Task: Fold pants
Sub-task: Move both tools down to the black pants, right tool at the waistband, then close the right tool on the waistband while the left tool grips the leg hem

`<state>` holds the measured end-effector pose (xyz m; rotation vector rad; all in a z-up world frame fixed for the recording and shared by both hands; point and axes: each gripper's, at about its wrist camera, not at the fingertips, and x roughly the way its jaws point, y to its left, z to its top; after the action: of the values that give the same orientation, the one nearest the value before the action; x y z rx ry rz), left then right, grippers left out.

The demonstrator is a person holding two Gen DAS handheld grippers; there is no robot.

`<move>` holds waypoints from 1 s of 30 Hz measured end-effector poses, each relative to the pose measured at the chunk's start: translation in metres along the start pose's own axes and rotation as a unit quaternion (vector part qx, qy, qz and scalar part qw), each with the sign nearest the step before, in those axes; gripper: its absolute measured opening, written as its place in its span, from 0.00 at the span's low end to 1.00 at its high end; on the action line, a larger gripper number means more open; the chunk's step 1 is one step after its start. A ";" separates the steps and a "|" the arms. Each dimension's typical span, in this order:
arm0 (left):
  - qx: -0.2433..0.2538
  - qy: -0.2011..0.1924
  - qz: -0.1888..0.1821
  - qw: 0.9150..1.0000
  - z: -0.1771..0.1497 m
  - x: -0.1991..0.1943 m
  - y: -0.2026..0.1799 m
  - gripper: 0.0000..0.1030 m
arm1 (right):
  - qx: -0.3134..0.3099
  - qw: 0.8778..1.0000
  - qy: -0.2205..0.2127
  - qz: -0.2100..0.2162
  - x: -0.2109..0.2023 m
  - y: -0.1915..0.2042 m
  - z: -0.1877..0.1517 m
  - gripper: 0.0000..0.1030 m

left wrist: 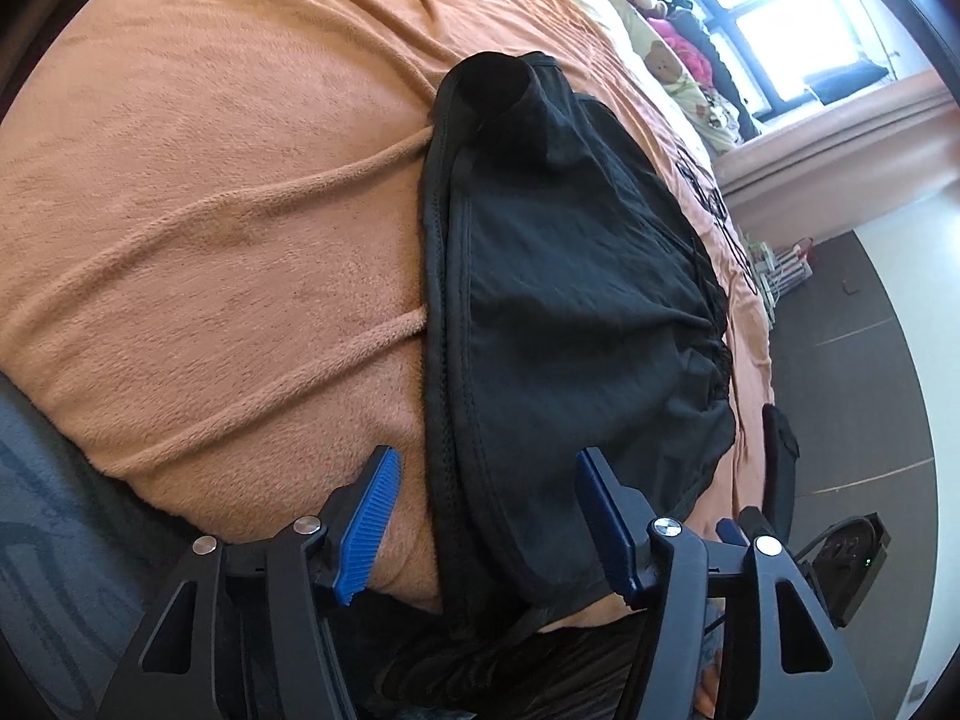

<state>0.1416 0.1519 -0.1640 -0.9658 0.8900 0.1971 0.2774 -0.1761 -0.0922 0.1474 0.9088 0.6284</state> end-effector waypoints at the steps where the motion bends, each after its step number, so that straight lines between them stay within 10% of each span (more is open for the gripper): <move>1: -0.002 0.000 -0.001 1.000 0.001 0.001 0.000 0.59 | 0.007 1.000 0.001 0.003 0.004 -0.002 0.003 0.83; 15: -0.028 0.027 -0.018 0.999 -0.017 0.006 -0.003 0.50 | 0.108 0.992 0.014 0.058 0.053 -0.026 0.031 0.72; 23: -0.032 0.017 -0.013 0.999 -0.021 0.000 0.001 0.46 | 0.134 0.990 0.036 0.041 0.072 -0.028 0.033 0.09; 30: -0.037 0.015 -0.018 0.999 -0.019 0.002 0.003 0.46 | 0.144 0.989 0.038 0.022 0.059 -0.030 0.024 0.03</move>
<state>0.1307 0.1385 -0.1715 -1.0564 0.8971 0.1859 0.3358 -0.1634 -0.1299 0.4062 1.0707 0.5434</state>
